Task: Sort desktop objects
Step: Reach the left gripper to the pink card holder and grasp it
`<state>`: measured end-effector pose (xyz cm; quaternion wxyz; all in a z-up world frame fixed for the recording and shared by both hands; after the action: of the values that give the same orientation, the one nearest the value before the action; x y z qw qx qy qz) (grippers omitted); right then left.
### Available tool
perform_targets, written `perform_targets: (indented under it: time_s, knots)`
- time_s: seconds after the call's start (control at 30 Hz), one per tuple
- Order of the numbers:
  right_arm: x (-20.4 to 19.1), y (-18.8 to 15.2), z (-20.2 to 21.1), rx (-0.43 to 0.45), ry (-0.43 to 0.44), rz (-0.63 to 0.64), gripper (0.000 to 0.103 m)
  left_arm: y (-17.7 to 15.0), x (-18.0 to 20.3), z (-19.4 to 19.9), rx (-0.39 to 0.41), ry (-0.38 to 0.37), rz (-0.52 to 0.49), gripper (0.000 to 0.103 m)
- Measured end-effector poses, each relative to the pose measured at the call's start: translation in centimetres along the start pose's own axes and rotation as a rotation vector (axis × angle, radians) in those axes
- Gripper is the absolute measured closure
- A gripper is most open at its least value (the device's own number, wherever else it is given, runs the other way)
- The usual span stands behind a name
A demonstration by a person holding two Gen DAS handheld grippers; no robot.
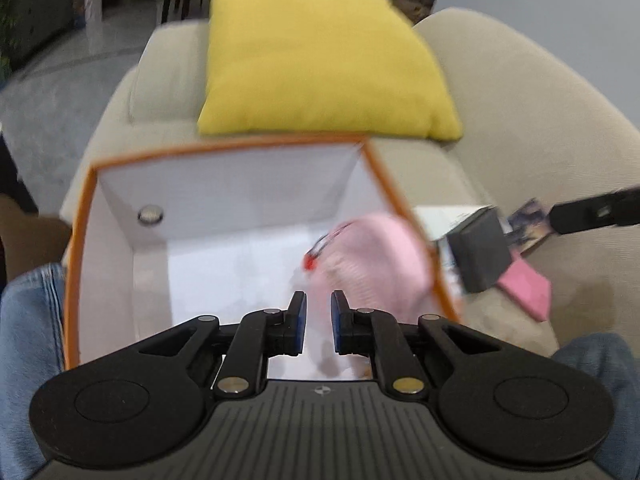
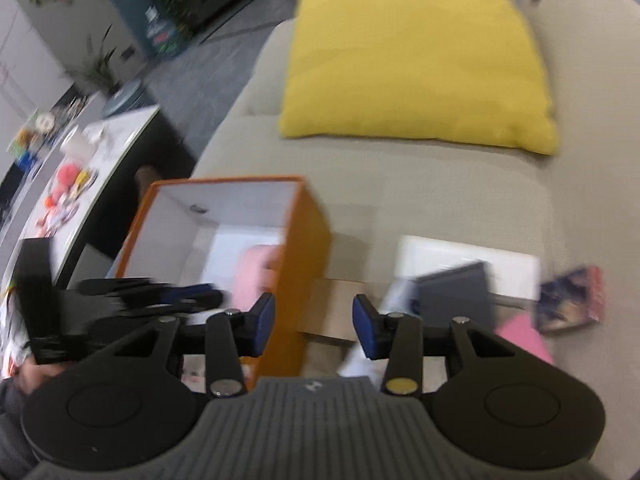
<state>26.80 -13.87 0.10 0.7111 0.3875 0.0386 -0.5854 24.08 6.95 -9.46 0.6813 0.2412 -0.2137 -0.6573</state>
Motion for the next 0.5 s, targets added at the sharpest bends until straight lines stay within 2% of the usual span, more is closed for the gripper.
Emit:
perform_targets:
  time_s: [0.1, 0.2, 0.3, 0.5]
  knots:
    - [3.6, -1.6, 2.3, 0.054, -0.058, -0.045, 0.058, 1.2, 1.9, 2.3, 0.056, -0.007, -0.035, 0.089]
    - [7.1, -3.4, 3.9, 0.087, -0.132, -0.077, 0.058, 2.2, 5.5, 3.1, 0.092, -0.04, -0.093, 0.086]
    - [10.4, -5.1, 4.5, 0.083, -0.19, -0.114, 0.058, 2.4, 8.7, 3.8, 0.101, -0.079, -0.163, 0.085]
    - [14.4, -8.3, 3.4, 0.048, -0.189, -0.214, 0.058, 2.1, 15.3, 2.2, 0.074, -0.146, -0.252, 0.083]
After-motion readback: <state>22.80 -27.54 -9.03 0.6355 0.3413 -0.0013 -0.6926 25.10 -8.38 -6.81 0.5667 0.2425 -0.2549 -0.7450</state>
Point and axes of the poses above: each gripper's, at about its wrist camera, not at the fingertips, and z roughly against the way its jaws point, x to its right, y to its top, the point moved 9 cm from there along -z, roughly the way its jaws point, and after that the axes turned 15 degrees about y, right-handed, at the moved point
